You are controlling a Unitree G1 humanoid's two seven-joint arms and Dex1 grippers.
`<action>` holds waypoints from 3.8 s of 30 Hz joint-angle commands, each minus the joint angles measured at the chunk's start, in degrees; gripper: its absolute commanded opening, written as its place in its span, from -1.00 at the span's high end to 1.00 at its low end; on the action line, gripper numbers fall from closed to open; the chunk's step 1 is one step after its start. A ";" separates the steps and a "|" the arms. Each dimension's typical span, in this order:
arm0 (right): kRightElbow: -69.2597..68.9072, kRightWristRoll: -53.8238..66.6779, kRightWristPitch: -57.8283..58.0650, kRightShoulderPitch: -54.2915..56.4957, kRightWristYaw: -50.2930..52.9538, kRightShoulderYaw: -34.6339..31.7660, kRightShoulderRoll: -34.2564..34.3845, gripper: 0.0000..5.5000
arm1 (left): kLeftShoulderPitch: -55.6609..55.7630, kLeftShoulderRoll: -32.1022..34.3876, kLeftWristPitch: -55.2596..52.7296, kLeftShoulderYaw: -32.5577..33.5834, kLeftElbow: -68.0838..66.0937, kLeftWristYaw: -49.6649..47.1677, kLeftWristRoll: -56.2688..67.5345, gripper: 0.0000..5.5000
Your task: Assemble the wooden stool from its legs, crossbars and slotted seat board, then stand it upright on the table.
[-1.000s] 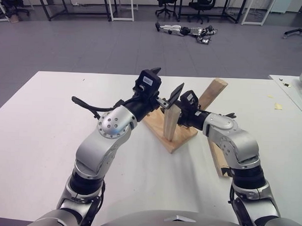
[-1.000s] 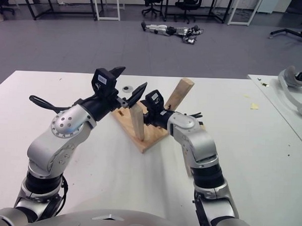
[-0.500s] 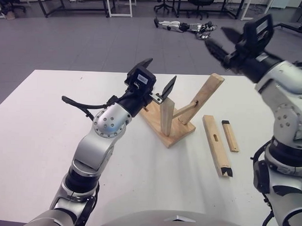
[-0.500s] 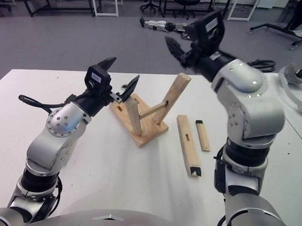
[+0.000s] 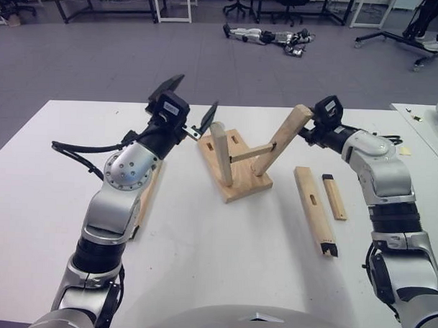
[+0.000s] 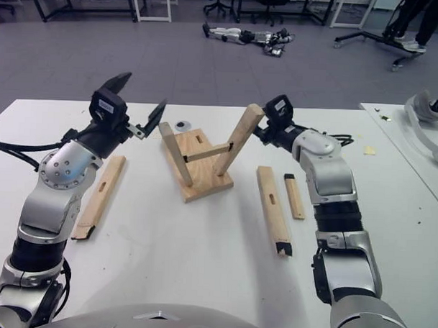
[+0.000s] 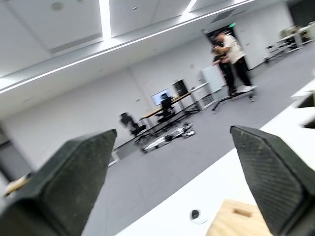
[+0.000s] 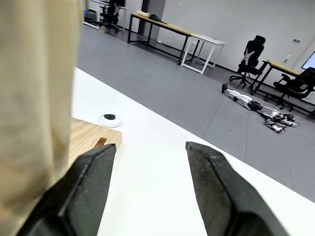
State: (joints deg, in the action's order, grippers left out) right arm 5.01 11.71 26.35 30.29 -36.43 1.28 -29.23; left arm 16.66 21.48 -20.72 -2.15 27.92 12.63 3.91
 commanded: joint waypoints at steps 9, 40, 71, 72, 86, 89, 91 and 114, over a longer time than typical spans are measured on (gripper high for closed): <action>-29.58 -0.44 18.62 -9.26 11.92 -0.67 1.53 0.03 | -10.09 -8.42 -7.63 3.94 2.34 -5.78 2.22 -0.55; -48.51 -15.98 24.01 9.05 32.43 4.12 9.36 0.03 | -4.58 -8.56 -18.78 7.44 6.39 -4.84 3.69 -0.55; -11.30 -2.73 2.76 0.40 -0.65 -0.88 -6.64 0.03 | -9.48 -5.39 -12.12 8.30 0.89 5.11 10.49 -0.55; -8.49 -2.60 -0.44 -0.43 -2.84 0.37 -6.01 0.03 | -10.28 -4.20 -11.49 9.06 0.31 5.74 10.28 -0.55; -38.50 15.43 11.34 -13.68 -10.10 1.45 -10.13 0.03 | -26.94 22.74 1.99 16.46 -6.31 33.79 9.79 -0.55; -14.50 -0.79 0.86 -10.35 -3.53 5.27 -14.09 0.03 | -30.72 29.13 -1.74 12.24 0.75 42.88 12.67 -0.55; 2.18 -7.62 -7.16 -8.08 -3.06 9.61 -12.85 0.03 | -29.98 32.42 -3.10 5.91 3.23 47.95 12.03 -0.55; -19.67 4.56 -7.18 -21.26 -24.15 0.05 -22.33 0.03 | 31.30 2.47 40.66 -5.14 -88.04 21.21 -6.70 -0.55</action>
State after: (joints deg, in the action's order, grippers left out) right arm -13.31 15.80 15.89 7.71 -63.12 7.15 -48.61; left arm 48.15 19.87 15.55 -9.74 -59.35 32.11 -4.19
